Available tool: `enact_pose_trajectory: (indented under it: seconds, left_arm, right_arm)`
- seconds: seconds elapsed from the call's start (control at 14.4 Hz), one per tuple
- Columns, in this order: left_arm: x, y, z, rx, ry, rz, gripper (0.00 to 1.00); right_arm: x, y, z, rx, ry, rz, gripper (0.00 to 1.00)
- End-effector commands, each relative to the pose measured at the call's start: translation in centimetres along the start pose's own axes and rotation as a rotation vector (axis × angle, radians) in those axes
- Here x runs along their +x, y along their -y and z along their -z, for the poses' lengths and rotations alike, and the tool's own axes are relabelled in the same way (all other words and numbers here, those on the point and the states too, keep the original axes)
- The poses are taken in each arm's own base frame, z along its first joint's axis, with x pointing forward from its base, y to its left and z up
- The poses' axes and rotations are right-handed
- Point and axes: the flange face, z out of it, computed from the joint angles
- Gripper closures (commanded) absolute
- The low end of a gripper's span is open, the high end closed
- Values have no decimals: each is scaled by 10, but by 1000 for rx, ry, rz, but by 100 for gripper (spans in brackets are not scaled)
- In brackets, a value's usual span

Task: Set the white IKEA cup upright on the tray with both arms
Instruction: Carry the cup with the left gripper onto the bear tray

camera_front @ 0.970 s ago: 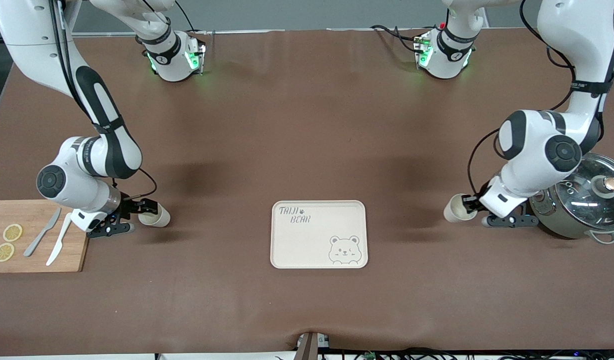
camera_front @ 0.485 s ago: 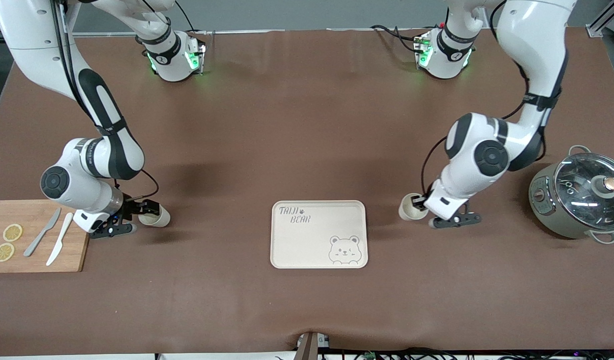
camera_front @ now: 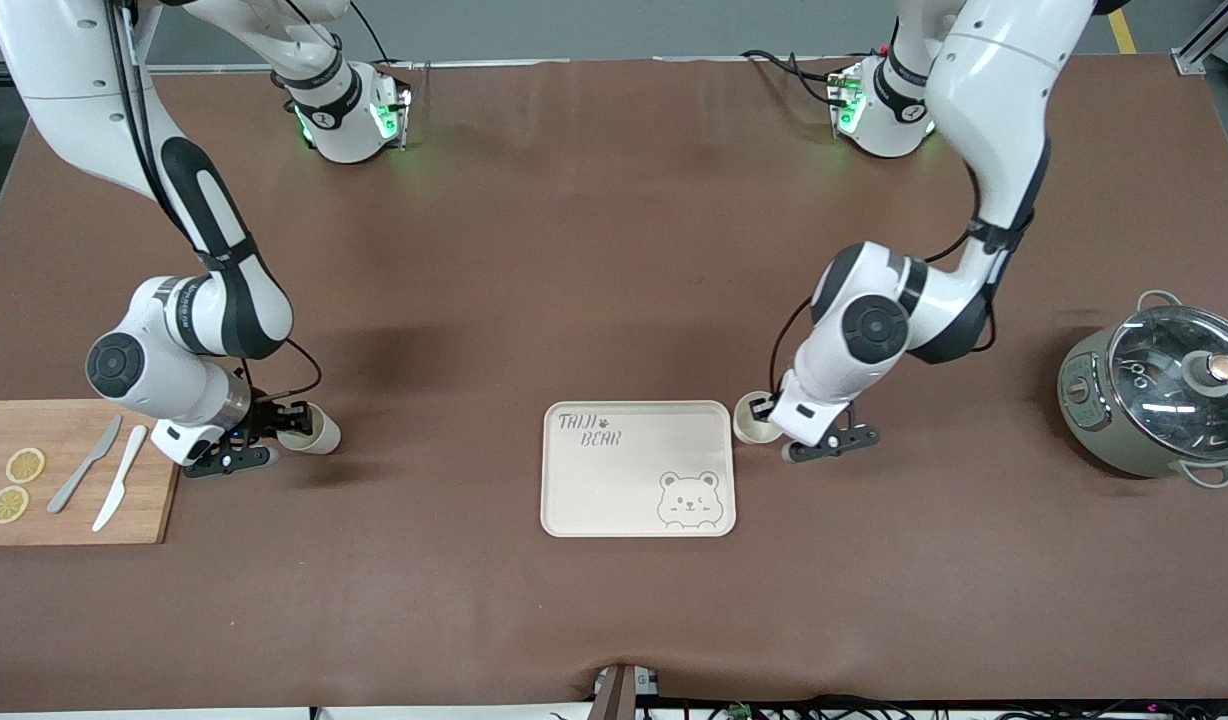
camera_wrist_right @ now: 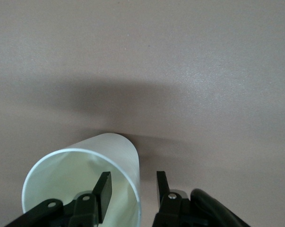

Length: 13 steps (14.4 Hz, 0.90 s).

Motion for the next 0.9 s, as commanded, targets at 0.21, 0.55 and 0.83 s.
enact_pose_trajectory:
  seconds: [0.21, 0.55, 0.83]
  left_arm:
    - [-3, -60, -23, 18, -54, 67, 100]
    - [-10, -70, -27, 17, -54, 64, 100]
    - [-17, -76, -29, 21, -54, 62, 100]
  right_arm:
    - [2, 0, 2, 10, -5, -5, 87]
    - [4, 4, 3, 4, -3, 14, 100]
    - [13, 7, 22, 25, 54, 24, 100]
